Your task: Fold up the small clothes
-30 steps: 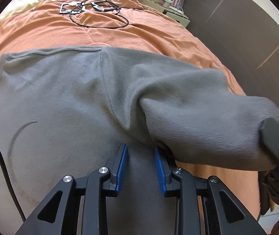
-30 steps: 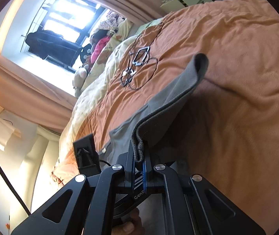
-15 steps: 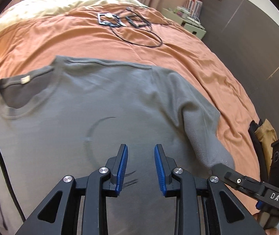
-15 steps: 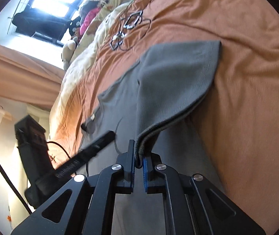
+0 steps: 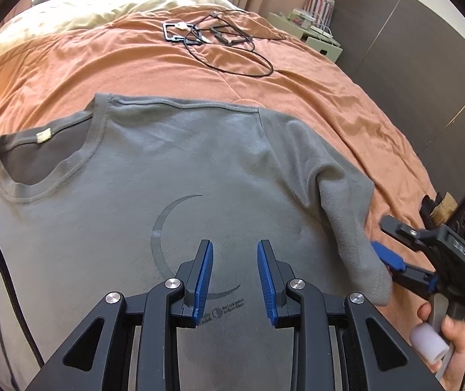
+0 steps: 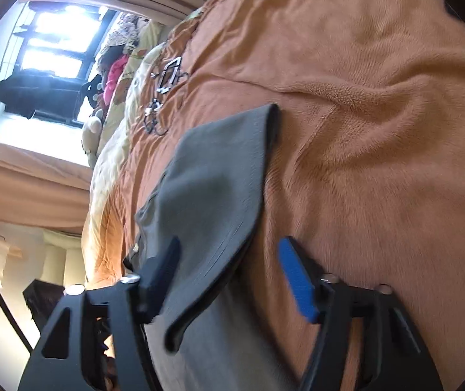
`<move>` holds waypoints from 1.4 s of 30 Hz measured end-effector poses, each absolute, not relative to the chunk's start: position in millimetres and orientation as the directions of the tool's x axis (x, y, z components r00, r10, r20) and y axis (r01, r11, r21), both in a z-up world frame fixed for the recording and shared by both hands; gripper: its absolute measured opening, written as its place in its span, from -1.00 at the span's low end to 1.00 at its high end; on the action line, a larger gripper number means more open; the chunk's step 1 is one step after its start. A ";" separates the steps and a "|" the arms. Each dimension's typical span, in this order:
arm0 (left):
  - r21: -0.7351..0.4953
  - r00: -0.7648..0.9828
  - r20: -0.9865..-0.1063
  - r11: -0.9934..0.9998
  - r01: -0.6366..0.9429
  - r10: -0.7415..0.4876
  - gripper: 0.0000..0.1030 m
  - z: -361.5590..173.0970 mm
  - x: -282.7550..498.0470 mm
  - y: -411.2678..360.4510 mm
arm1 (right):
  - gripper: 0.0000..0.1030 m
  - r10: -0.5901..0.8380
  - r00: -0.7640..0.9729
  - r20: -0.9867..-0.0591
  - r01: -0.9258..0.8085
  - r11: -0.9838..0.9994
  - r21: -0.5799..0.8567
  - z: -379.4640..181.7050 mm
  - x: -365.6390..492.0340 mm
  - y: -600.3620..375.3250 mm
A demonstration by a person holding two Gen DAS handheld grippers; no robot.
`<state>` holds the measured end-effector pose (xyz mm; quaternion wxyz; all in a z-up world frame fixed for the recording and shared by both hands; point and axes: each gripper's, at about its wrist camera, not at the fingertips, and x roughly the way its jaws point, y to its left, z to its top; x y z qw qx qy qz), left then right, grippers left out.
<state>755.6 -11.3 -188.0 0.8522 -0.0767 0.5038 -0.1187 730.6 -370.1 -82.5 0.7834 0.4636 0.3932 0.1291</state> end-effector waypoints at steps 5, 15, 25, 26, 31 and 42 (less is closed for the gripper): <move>-0.264 0.468 -0.832 0.955 0.137 -0.298 -0.43 -199.9 765.0 -15.6 | -0.27 0.557 0.654 -0.511 0.193 0.531 0.825 -86.0 760.6 -374.2; -0.254 0.469 -0.828 0.952 0.172 -0.306 -0.43 -214.4 787.7 -32.1 | -0.57 0.526 0.669 -0.525 0.164 0.585 0.794 -93.2 758.3 -339.0; -0.236 0.470 -0.829 0.951 0.199 -0.304 -0.46 -222.8 815.6 -67.5 | -0.98 0.566 0.715 -0.411 0.001 0.587 0.810 -58.6 740.8 -332.9; -0.228 0.467 -0.833 0.954 0.196 -0.296 -0.47 -224.4 817.5 -70.6 | -0.98 0.570 0.716 -0.402 -0.016 0.589 0.808 -56.9 737.2 -332.5; -0.228 0.459 -0.840 0.955 0.188 -0.290 -0.47 -225.7 819.9 -73.9 | -0.98 0.614 0.701 -0.362 -0.108 0.594 0.797 -36.2 724.5 -308.6; -0.212 0.499 -0.832 0.970 0.118 -0.242 -0.47 -190.9 800.3 -3.5 | -0.98 0.667 0.642 -0.379 -0.202 0.623 0.755 -25.4 734.2 -264.6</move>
